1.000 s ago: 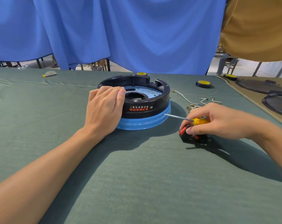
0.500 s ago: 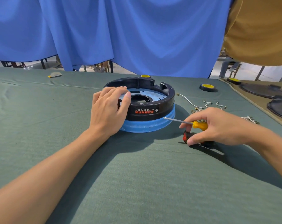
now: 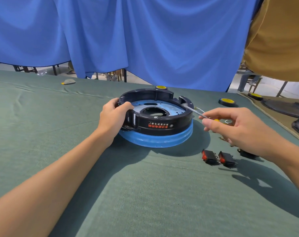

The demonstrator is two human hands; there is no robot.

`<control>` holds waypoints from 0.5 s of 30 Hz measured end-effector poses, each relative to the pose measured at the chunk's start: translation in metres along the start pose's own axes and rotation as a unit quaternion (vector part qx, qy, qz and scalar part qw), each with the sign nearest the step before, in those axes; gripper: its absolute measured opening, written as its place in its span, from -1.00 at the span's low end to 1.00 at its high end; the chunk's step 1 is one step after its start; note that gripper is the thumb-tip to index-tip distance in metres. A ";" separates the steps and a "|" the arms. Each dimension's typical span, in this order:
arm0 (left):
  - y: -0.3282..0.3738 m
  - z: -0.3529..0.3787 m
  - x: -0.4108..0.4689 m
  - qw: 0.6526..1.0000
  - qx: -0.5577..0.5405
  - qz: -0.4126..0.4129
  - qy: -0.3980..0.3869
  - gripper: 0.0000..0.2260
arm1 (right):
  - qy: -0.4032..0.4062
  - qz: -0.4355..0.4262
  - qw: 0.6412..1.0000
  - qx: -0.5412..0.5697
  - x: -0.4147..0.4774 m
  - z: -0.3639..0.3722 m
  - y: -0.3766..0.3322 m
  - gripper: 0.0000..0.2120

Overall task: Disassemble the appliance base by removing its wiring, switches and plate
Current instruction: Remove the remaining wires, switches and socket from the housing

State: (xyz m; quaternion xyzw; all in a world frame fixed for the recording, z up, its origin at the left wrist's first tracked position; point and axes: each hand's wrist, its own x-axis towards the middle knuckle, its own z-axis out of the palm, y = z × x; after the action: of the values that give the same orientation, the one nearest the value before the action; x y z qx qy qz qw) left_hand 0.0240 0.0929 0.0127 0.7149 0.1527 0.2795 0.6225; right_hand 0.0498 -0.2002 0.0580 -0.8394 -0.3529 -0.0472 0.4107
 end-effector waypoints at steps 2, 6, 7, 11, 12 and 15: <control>0.000 -0.006 0.005 0.999 -0.042 -0.011 -0.022 -0.87 | 0.000 -0.006 1.000 0.013 0.003 0.005 -0.007 -0.74; -0.002 -0.016 0.012 0.990 -0.109 -0.041 -0.082 -0.76 | -0.021 -0.022 1.000 0.003 0.016 0.019 -0.018 -0.82; -0.002 -0.016 0.013 0.988 -0.118 -0.045 -0.093 -0.75 | -0.023 -0.031 0.999 -0.015 0.022 0.023 -0.022 -0.84; -0.006 -0.014 0.014 0.988 -0.133 -0.030 -0.075 -0.77 | 0.009 -0.072 0.983 -0.171 0.052 0.047 -0.038 -0.87; -0.007 -0.013 0.014 0.989 -0.128 -0.024 -0.068 -0.77 | 0.015 -0.075 0.972 -0.222 0.060 0.054 -0.041 -0.87; -0.009 -0.012 0.017 0.991 -0.121 -0.021 -0.059 -0.77 | 0.029 -0.041 0.958 -0.282 0.085 0.077 -0.045 -0.77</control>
State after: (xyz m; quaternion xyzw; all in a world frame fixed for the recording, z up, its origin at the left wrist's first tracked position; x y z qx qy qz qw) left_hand 0.0312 0.1138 0.0087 0.6466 0.0956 0.2399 0.7178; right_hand 0.0681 -0.0789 0.0684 -0.9042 -0.3470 -0.1858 0.1656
